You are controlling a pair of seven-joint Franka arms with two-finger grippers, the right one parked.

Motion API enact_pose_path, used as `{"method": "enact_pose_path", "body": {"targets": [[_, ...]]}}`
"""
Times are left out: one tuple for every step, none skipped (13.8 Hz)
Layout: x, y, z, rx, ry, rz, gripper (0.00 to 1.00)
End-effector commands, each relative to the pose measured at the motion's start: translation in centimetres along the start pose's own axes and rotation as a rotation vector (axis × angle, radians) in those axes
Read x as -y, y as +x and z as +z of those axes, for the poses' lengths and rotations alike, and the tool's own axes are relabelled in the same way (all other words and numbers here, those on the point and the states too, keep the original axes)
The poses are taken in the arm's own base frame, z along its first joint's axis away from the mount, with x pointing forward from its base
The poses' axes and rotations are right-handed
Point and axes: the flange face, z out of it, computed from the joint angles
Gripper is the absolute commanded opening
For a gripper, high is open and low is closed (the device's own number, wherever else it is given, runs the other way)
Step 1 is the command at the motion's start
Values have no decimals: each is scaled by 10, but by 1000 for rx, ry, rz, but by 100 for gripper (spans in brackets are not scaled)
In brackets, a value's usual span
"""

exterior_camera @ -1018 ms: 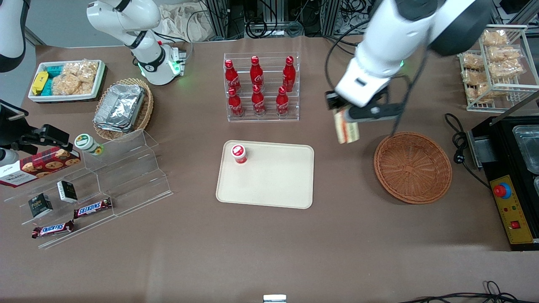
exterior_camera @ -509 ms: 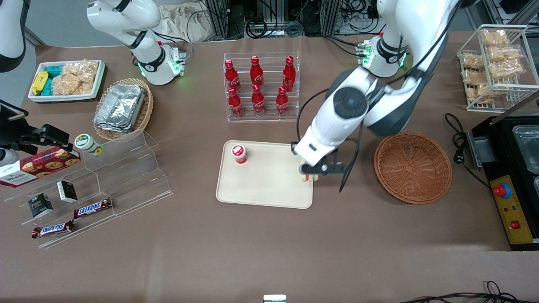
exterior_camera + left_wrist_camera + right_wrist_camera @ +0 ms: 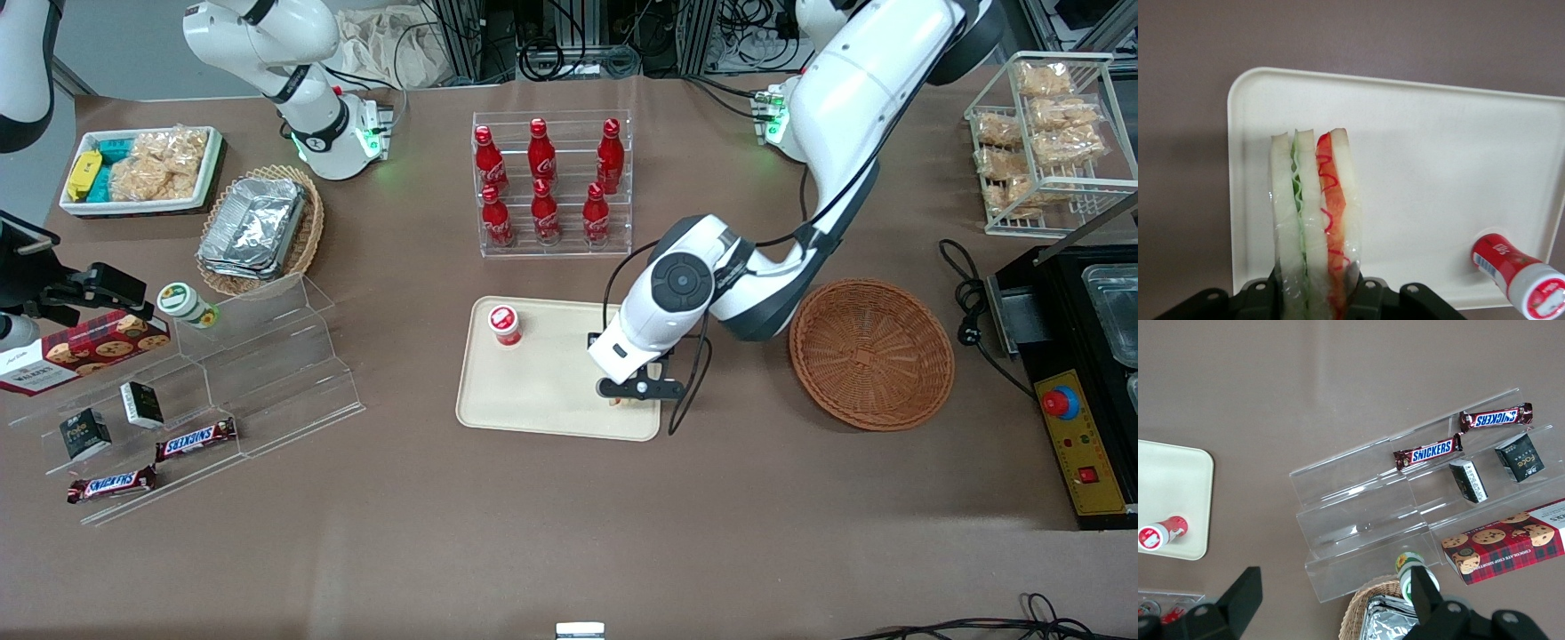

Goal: Place sandwich from basket to tray

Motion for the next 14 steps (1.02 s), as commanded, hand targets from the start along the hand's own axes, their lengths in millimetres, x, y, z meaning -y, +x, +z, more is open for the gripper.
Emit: {"method": "enact_pose_path", "body": {"targets": [[-2, 9, 14, -18, 9, 1, 37], [0, 10, 24, -22, 16, 9, 37], [1, 11, 35, -20, 17, 14, 38], [3, 11, 40, -23, 23, 18, 38], [4, 11, 42, -24, 28, 24, 41], [5, 12, 43, -25, 29, 24, 47], [5, 11, 48, -20, 30, 26, 57], [5, 11, 54, -28, 34, 34, 84], [6, 12, 55, -38, 39, 41, 95], [7, 13, 53, -40, 38, 36, 100], [8, 16, 46, -51, 36, 14, 100], [15, 23, 27, -72, 38, -22, 100], [20, 28, -10, -112, 39, -61, 100], [24, 27, -47, -129, 61, -92, 100]]}}
